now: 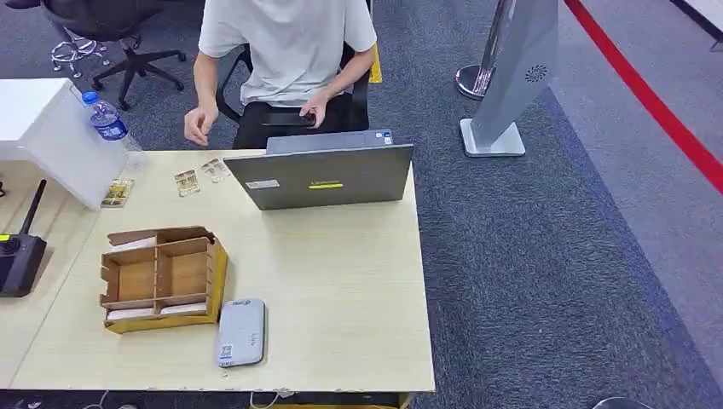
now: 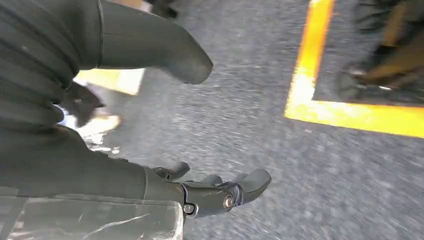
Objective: Pass the card to the sensor for recognition and then transmit it.
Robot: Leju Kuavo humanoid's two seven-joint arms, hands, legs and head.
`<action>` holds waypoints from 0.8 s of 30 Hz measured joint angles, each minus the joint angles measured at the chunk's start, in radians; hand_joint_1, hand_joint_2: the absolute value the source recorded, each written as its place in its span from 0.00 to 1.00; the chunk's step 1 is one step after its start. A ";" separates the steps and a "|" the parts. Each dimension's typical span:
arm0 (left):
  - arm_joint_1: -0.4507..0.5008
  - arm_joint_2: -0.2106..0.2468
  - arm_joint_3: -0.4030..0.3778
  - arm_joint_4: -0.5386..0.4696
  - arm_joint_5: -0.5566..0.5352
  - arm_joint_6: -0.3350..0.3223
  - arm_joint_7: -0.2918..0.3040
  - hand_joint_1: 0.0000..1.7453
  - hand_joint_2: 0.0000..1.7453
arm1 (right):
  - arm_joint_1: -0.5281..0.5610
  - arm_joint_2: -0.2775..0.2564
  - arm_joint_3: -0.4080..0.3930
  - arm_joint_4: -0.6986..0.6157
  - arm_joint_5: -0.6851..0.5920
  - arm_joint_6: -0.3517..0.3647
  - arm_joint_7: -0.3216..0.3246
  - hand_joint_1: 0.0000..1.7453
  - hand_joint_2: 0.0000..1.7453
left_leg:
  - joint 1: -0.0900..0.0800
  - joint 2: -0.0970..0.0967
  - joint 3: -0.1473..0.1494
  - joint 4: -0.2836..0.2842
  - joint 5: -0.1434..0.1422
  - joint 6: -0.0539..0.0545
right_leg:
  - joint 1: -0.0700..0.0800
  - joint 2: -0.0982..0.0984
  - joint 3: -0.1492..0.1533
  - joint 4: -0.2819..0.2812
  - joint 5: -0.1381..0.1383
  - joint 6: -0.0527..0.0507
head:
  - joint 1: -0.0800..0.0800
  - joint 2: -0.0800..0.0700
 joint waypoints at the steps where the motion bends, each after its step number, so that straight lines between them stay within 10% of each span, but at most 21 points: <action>1: 0.034 0.021 0.096 0.042 0.042 -0.028 -0.020 0.00 1.00 | -0.004 -0.003 -0.003 0.000 -0.003 -0.002 -0.004 0.00 1.00 | 0.000 0.000 0.001 0.000 -0.001 -0.001 | 0.000 0.000 0.000 0.000 -0.001 0.000 | 0.001 0.000; 3: 0.108 0.048 0.325 0.180 0.137 -0.099 -0.057 0.00 1.00 | -0.012 -0.008 -0.017 0.000 -0.008 -0.005 -0.004 0.00 1.00 | 0.000 -0.003 0.002 0.000 -0.001 -0.001 | 0.000 -0.003 0.001 -0.001 -0.004 0.000 | -0.003 0.000; 7: 0.175 0.048 0.546 0.344 0.156 -0.113 -0.108 0.00 1.00 | -0.023 -0.014 -0.034 0.000 -0.008 -0.007 -0.006 0.00 1.00 | 0.002 -0.023 0.001 0.000 -0.001 -0.001 | 0.002 -0.023 0.005 -0.002 -0.009 0.002 | -0.001 0.000; 8: 0.178 0.045 0.589 0.365 0.172 -0.116 -0.087 0.00 0.00 | -0.027 -0.014 -0.038 0.000 -0.008 -0.008 -0.006 0.00 1.00 | 0.001 -0.027 0.000 0.001 -0.001 0.000 | 0.001 -0.027 0.008 -0.003 -0.009 0.002 | -0.001 0.000; 9: 0.183 0.038 0.618 0.390 0.212 -0.118 -0.045 0.00 0.00 | -0.030 -0.016 -0.042 0.000 -0.010 -0.011 -0.007 0.00 1.00 | 0.001 -0.029 0.001 0.001 -0.001 0.000 | 0.001 -0.029 0.010 -0.003 -0.009 0.002 | 0.000 0.000; 10: 0.192 0.029 0.644 0.400 0.237 -0.118 -0.030 0.00 0.00 | -0.031 -0.016 -0.044 0.000 -0.010 -0.012 -0.008 0.00 0.00 | -0.001 -0.030 0.002 0.001 -0.001 0.001 | 0.000 -0.030 0.011 -0.003 -0.009 0.002 | -0.001 0.000; 12: 0.228 -0.032 0.737 0.449 0.328 -0.136 0.005 0.00 0.00 | -0.031 -0.017 -0.050 0.000 -0.011 -0.012 -0.014 0.00 0.00 | -0.005 -0.031 0.006 0.000 -0.002 0.003 | -0.004 -0.032 0.016 -0.003 -0.010 0.003 | 0.002 0.000; 13: 0.247 -0.085 0.781 0.482 0.391 -0.148 0.021 0.00 1.00 | -0.031 -0.018 -0.055 0.000 -0.011 -0.009 -0.019 0.00 0.00 | -0.009 -0.029 0.010 -0.002 -0.003 0.004 | -0.008 -0.031 0.017 -0.003 -0.011 0.005 | 0.000 0.000; 14: 0.256 -0.130 0.859 0.516 0.487 -0.159 0.037 0.00 1.00 | -0.030 -0.018 -0.059 0.001 -0.011 -0.006 -0.023 0.00 0.00 | -0.012 -0.028 0.013 -0.003 -0.003 0.005 | -0.012 -0.029 0.018 -0.003 -0.011 0.005 | -0.001 0.000; 15: 0.269 -0.190 0.905 0.552 0.570 -0.159 0.056 0.00 0.00 | -0.030 -0.018 -0.063 0.002 -0.011 -0.002 -0.027 0.00 0.00 | -0.013 -0.026 0.015 -0.004 -0.003 0.006 | -0.013 -0.027 0.019 -0.002 -0.011 0.006 | -0.007 0.000; 17: 0.292 -0.302 0.954 0.612 0.640 -0.122 0.073 0.00 0.00 | -0.030 -0.018 -0.066 0.005 -0.005 0.004 -0.022 0.00 0.00 | -0.010 -0.026 0.014 -0.003 -0.005 0.007 | -0.011 -0.027 0.020 -0.005 -0.011 0.006 | -0.007 0.000; 18: 0.295 -0.357 0.965 0.637 0.625 -0.079 0.084 0.00 0.00 | -0.030 -0.018 -0.066 0.006 0.001 0.005 -0.008 0.00 1.00 | -0.011 -0.027 0.014 -0.003 -0.005 0.008 | -0.010 -0.028 0.019 -0.006 -0.011 0.007 | -0.006 0.000; 19: 0.299 -0.397 0.971 0.660 0.601 -0.032 0.101 0.00 0.00 | -0.031 -0.018 -0.066 0.006 0.011 0.006 0.007 0.00 1.00 | -0.010 -0.028 0.014 -0.003 -0.005 0.009 | -0.010 -0.030 0.020 -0.006 -0.012 0.008 | -0.006 0.000; 20: 0.304 -0.436 0.973 0.676 0.578 -0.003 0.118 0.00 1.00 | -0.032 -0.018 -0.066 0.007 0.018 0.007 0.010 0.00 1.00 | -0.011 -0.030 0.014 -0.002 -0.005 0.009 | -0.011 -0.031 0.022 -0.007 -0.012 0.011 | 0.000 0.000; 24: 0.308 -0.576 0.973 0.736 0.491 -0.007 0.177 0.00 1.00 | -0.033 -0.018 -0.066 0.009 0.042 0.009 0.015 0.00 1.00 | -0.012 -0.030 0.013 -0.001 -0.006 0.014 | -0.012 -0.032 0.024 -0.009 -0.010 0.014 | 0.001 0.000</action>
